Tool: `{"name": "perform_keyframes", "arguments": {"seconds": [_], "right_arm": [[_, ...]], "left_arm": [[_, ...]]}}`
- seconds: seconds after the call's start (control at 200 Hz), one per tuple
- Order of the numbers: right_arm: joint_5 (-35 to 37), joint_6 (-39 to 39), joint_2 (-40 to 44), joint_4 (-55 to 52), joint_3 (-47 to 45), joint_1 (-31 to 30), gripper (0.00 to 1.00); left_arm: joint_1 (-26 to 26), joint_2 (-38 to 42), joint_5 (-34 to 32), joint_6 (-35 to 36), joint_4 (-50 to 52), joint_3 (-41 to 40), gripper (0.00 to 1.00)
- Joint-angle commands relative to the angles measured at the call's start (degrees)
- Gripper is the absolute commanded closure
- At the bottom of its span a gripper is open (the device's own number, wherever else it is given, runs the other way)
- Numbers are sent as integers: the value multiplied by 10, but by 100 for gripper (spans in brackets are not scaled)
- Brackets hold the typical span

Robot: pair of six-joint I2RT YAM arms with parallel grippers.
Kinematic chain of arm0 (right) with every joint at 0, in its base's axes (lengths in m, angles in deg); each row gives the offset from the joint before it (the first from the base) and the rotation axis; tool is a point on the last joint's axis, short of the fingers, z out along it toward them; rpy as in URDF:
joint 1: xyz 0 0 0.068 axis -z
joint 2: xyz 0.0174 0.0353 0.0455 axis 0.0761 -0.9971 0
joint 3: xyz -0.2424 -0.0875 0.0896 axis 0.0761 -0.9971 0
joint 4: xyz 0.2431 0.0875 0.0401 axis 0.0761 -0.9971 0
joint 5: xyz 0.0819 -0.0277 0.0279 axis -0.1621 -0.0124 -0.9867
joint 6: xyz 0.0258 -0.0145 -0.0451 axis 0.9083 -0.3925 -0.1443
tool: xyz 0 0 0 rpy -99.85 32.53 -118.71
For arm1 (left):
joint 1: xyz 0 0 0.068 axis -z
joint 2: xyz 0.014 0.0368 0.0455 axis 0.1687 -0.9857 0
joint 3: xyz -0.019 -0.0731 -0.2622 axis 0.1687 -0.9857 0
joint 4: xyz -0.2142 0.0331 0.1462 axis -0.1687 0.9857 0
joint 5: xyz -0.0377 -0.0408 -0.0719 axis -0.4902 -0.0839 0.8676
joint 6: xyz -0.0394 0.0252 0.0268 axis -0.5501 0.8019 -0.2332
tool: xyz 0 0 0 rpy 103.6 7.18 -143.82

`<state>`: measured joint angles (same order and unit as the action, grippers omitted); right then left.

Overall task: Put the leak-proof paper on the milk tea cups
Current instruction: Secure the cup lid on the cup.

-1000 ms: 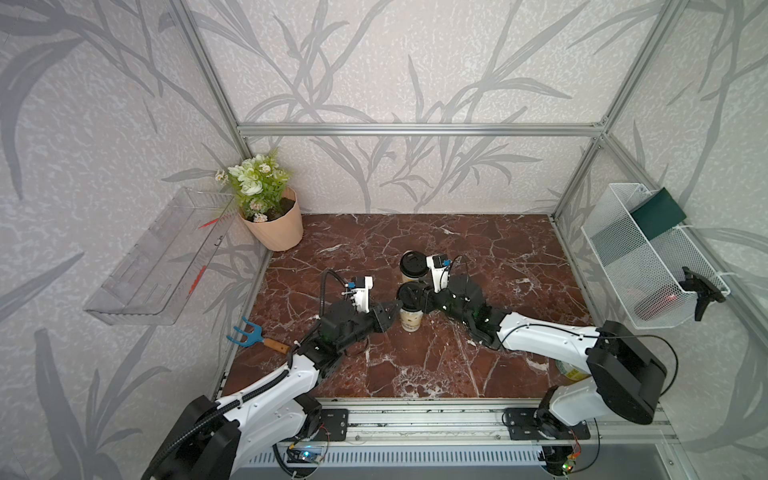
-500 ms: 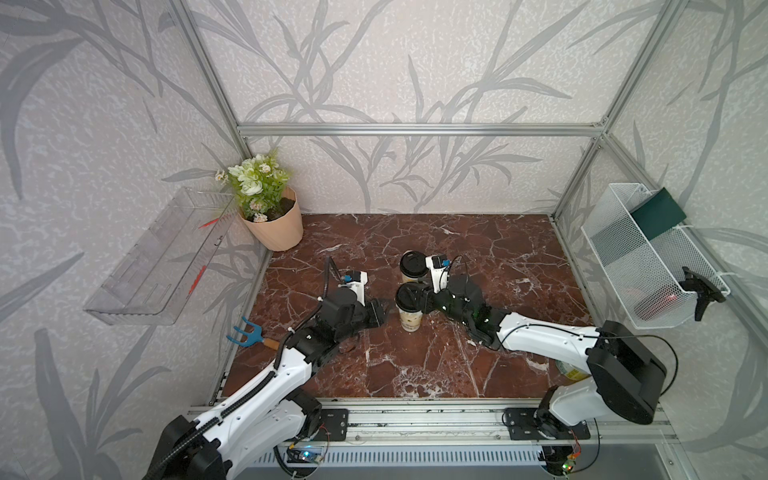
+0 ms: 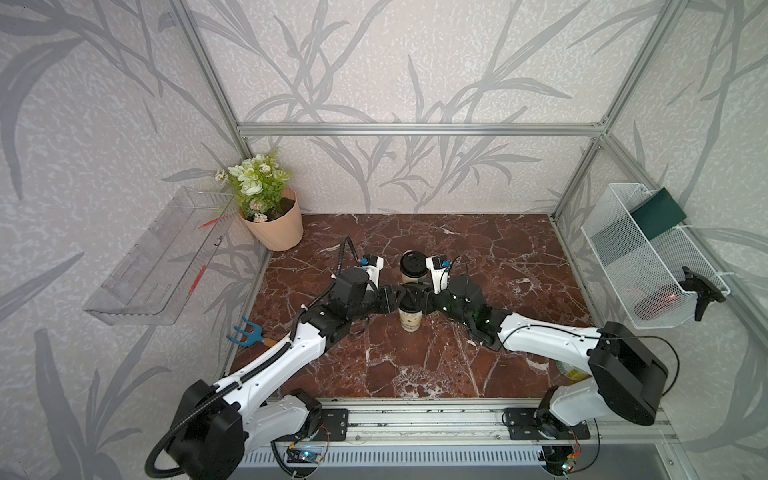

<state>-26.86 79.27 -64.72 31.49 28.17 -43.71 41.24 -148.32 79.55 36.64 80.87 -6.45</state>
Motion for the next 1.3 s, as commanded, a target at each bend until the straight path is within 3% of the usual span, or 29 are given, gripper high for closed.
{"name": "perform_keyframes", "arguments": {"seconds": [0.0, 0.185, 0.47, 0.845, 1.13, 1.295], "right_arm": [[-33, -16, -35, -198, -47, -8, 40], [-66, -3, -16, -204, -17, 14, 36], [-104, 2, 33, -212, 38, 47, 26], [-108, 12, 46, -175, 24, 66, 31], [-16, -8, 23, -205, -20, 29, 37], [9, 1, 11, -209, -48, 16, 38]], "left_arm": [[2, -7, -18, 22, 6, -14, 49], [2, -22, -25, 24, -1, -26, 48], [2, -36, -16, 26, -10, -36, 59], [2, -48, -15, 29, -11, -59, 65], [10, -87, -17, -14, -123, -147, 66], [19, -95, -42, -17, -139, -169, 68]]}}
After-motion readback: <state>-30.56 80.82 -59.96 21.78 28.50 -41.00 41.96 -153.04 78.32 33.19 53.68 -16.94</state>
